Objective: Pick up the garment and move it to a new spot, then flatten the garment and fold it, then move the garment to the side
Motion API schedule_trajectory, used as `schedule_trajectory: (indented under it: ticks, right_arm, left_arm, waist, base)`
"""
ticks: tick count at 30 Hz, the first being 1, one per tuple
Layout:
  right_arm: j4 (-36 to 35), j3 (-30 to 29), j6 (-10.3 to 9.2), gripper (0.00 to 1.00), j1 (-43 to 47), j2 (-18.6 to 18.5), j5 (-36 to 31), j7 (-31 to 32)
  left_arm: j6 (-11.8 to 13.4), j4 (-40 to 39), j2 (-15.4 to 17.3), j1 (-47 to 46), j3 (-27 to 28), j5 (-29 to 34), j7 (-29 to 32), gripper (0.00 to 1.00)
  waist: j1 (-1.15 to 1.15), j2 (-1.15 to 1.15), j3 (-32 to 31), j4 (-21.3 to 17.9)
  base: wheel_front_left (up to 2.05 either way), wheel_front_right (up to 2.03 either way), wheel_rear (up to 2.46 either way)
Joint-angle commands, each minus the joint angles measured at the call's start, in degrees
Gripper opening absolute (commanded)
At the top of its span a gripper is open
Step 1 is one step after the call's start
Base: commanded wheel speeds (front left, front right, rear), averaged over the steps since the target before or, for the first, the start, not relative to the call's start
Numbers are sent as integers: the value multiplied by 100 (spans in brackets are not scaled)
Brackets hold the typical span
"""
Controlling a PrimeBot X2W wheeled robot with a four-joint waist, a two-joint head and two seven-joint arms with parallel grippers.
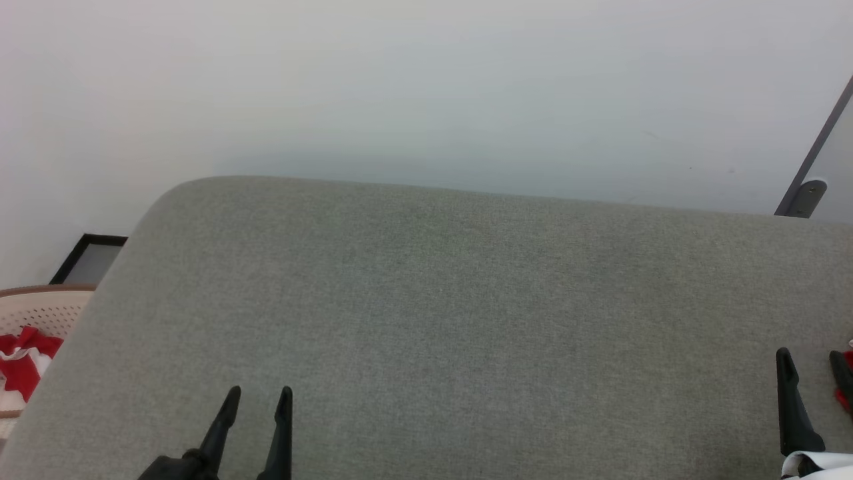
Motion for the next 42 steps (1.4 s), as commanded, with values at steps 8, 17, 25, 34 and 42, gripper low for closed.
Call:
schedule_trajectory:
  ticks: [8, 17, 25, 34, 42]
  right_arm:
    - [-125, -100, -10, 100, 103, 93, -48, -26]
    - [-89, -89, -10, 100, 147, 139, -7, -26]
    - [31, -72, 0, 0, 131, 200, 33, 15]
    - [239, -61, 0, 0, 68, 359, 650, 236]
    - [292, -69, -1, 0, -58, 443, 1358, 447]
  left_arm:
    - [-13, -43, -32, -36, 57, -49, -4, 100]
    - [-13, -53, -60, -34, 61, -53, -4, 100]
    - [0, 4, -117, 16, 71, -137, 4, 0]
    - [4, 211, -161, -31, 93, -847, 172, 0]
    - [1, 302, -167, -189, 144, -1649, 368, 0]
  waist:
    - [0, 0, 10, -42]
    - [0, 0, 6, -43]
    - [0, 0, 11, -25]
    - [0, 0, 32, -60]
    - [0, 0, 58, -103]
  base:
    - [0, 0, 0]
    - [0, 0, 0]
    - [0, 0, 0]
    - [0, 0, 0]
    - [0, 0, 0]
